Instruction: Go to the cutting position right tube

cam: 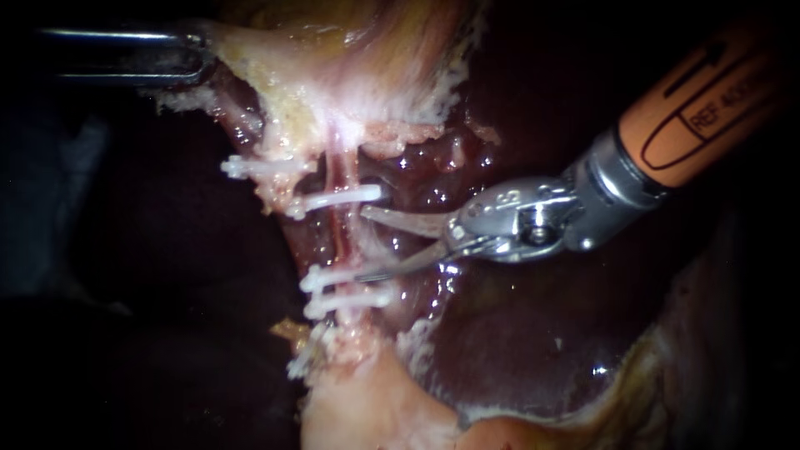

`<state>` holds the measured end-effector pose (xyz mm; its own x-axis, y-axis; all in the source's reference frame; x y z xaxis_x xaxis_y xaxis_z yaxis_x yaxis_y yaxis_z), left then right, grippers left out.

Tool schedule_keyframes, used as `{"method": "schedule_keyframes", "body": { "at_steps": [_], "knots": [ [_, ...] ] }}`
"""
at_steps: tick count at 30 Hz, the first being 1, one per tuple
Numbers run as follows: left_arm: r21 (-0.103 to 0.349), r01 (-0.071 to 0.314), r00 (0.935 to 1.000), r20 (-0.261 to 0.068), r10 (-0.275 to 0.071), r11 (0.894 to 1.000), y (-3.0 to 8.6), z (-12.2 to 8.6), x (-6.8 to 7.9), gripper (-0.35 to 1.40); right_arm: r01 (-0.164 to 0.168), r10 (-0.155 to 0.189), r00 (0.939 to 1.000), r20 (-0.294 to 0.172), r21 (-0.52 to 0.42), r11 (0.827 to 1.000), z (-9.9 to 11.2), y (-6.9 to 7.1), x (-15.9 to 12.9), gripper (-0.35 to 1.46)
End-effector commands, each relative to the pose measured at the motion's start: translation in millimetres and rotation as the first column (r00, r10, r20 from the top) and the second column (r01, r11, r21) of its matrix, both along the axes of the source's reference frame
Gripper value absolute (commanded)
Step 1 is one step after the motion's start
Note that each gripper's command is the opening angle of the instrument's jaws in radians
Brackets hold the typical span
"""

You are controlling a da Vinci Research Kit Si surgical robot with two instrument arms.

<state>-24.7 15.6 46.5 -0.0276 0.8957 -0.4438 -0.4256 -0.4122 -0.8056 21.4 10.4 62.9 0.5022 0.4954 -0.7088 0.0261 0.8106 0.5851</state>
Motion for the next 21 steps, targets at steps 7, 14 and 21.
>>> {"method": "schedule_keyframes", "body": {
  "at_steps": [7, 14, 21],
  "knots": [
    [0.000, 0.000, 1.0000, 0.000, 0.000, 1.000, 0.0, 0.0, 0.0, -0.35, 0.017, -0.016, 0.9987, -0.049, 0.023, 1.000, 0.1, 0.0, 1.3, 1.39],
    [0.000, 0.000, 1.0000, 0.000, 0.000, 1.000, 0.0, 0.0, 0.0, -0.35, 0.035, -0.031, 0.9956, -0.088, 0.046, 0.998, 0.2, 0.0, 2.2, 1.34],
    [0.000, 0.000, 1.0000, 0.000, 0.000, 1.000, 0.0, 0.0, 0.0, -0.35, 0.055, -0.046, 0.9913, -0.124, 0.068, 0.996, 0.3, 0.1, 3.7, 1.31]
  ]
}}
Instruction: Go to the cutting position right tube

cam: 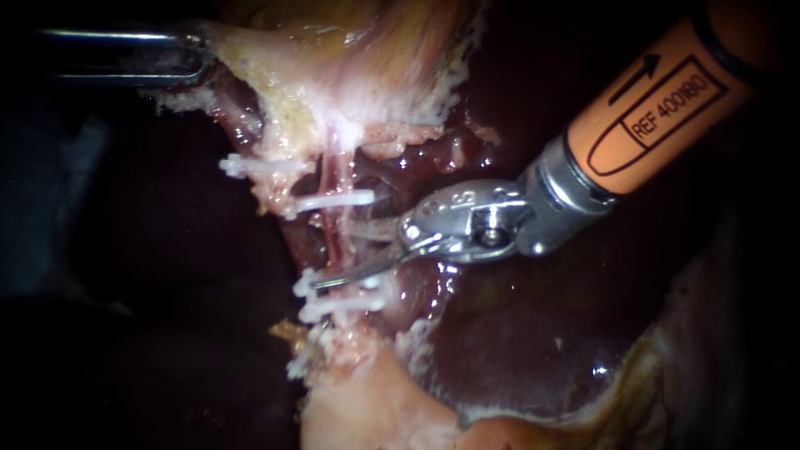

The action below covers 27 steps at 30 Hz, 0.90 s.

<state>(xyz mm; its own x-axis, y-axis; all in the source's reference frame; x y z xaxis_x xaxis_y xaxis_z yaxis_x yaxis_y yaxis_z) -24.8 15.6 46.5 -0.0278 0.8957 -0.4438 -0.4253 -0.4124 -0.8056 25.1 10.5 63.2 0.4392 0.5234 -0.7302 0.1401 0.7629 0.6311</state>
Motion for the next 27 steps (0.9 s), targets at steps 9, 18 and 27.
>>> {"method": "schedule_keyframes", "body": {
  "at_steps": [9, 18, 27],
  "knots": [
    [0.000, 0.001, 1.0000, 0.000, -0.001, 1.000, 0.0, 0.0, -0.1, -0.35, -0.008, 0.009, 0.9995, -0.030, 0.033, 0.999, 0.6, -0.2, 2.8, 1.29],
    [0.000, 0.001, 1.0000, -0.001, -0.001, 1.000, 0.0, 0.0, -0.1, -0.35, -0.024, 0.026, 0.9983, -0.052, 0.044, 0.999, 0.6, -0.3, 4.2, 1.29],
    [0.000, 0.001, 1.0000, 0.000, -0.001, 1.000, 0.0, 0.0, -0.1, -0.35, -0.002, 0.008, 0.9969, -0.079, 0.072, 0.997, -1.5, -1.5, 4.1, 1.29]
  ]
}}
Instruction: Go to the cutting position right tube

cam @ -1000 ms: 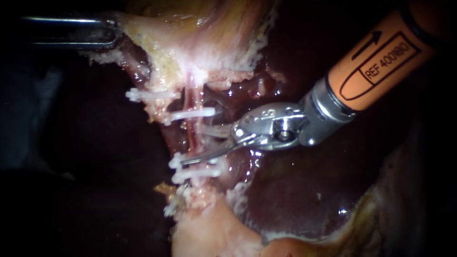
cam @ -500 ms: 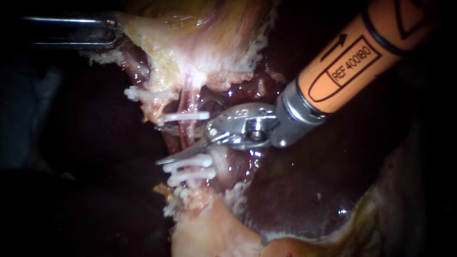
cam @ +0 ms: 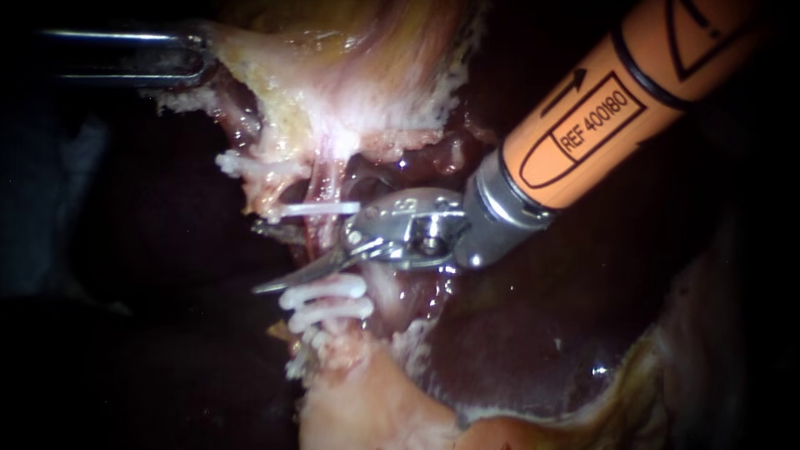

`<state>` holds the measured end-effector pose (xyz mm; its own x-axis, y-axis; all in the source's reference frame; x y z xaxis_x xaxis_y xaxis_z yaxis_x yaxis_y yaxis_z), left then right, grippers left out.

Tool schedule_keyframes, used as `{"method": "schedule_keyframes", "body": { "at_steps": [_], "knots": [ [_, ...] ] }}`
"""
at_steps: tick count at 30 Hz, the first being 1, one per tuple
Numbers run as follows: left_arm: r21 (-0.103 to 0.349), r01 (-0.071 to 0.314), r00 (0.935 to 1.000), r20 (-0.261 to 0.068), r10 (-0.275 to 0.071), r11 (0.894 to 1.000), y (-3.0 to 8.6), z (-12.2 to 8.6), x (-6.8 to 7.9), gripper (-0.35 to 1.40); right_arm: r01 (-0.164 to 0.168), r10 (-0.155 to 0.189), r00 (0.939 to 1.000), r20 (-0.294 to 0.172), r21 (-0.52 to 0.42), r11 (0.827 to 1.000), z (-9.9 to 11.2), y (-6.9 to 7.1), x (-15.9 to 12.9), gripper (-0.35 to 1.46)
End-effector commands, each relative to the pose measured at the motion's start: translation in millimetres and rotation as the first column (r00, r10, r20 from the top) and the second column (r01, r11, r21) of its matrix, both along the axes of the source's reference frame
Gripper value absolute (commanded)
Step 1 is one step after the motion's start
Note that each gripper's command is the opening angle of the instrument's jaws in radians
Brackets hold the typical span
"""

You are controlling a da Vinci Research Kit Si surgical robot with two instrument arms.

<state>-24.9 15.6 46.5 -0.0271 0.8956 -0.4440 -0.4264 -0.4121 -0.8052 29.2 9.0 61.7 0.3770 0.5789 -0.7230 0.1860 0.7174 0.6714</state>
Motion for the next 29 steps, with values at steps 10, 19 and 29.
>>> {"method": "schedule_keyframes", "body": {
  "at_steps": [10, 19, 29],
  "knots": [
    [0.000, -0.001, 1.0000, 0.001, 0.001, 1.000, 0.0, 0.0, 0.1, -0.35, 0.001, 0.001, 0.9982, -0.060, 0.041, 0.999, -4.7, -1.1, 0.3, 1.29],
    [0.000, 0.000, 1.0000, 0.000, 0.000, 1.000, 0.0, 0.0, 0.1, -0.35, -0.003, 0.006, 0.9977, -0.067, 0.045, 0.999, -4.9, -0.8, 0.1, 1.29],
    [0.000, 0.000, 1.0000, 0.000, 0.000, 1.000, 0.0, 0.0, 0.1, -0.35, -0.002, 0.005, 0.9977, -0.068, 0.045, 0.999, -4.9, -0.8, 0.0, 1.29]
  ]
}}
